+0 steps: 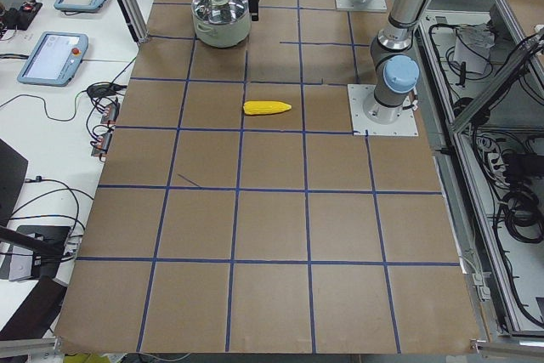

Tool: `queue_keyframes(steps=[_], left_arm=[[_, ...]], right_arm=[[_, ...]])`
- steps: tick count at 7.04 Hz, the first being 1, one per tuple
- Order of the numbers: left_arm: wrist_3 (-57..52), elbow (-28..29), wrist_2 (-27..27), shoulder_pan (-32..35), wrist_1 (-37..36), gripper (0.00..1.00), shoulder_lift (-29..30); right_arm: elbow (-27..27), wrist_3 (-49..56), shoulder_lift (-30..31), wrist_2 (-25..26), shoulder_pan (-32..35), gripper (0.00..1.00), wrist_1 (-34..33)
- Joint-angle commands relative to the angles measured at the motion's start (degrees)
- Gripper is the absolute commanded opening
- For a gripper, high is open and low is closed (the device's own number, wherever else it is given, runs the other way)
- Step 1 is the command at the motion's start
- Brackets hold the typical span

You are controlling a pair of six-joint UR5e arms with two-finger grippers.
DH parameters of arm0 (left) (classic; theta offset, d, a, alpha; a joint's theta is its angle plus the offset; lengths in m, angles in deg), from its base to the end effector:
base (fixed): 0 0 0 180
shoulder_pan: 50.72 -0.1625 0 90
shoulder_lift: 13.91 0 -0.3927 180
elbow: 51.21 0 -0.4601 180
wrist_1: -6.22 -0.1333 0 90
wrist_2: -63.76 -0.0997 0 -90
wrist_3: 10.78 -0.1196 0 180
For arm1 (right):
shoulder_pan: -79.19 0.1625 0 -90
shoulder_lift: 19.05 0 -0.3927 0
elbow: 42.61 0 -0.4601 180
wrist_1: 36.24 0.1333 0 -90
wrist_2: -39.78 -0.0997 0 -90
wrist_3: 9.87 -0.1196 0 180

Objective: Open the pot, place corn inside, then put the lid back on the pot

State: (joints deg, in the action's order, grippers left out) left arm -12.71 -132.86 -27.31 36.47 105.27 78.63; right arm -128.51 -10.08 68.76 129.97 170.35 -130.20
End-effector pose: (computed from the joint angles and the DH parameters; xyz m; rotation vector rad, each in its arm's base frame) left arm -0.1031 -0.5737 0.4764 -0.0232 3.1239 0.0895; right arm 0.1447 -0.5834 0.4615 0.0257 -3.1353 0.1608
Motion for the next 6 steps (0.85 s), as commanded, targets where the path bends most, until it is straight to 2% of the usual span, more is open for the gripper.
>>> queue_keyframes(steps=[1,3,6], left_arm=[[0.0,0.0,-0.1,0.0,0.1,1.0,0.0],[0.0,0.0,-0.1,0.0,0.1,1.0,0.0],[-0.1,0.0,0.0,0.0,0.0,1.0,0.2]], right_arm=[[0.3,-3.0,-2.9,0.2,4.3,1.0,-5.8],[4.4,-7.5,-9.5,0.6,9.3,1.0,-8.7],[15.1,-8.5,-22.5,0.4,13.9,0.98,-9.4]])
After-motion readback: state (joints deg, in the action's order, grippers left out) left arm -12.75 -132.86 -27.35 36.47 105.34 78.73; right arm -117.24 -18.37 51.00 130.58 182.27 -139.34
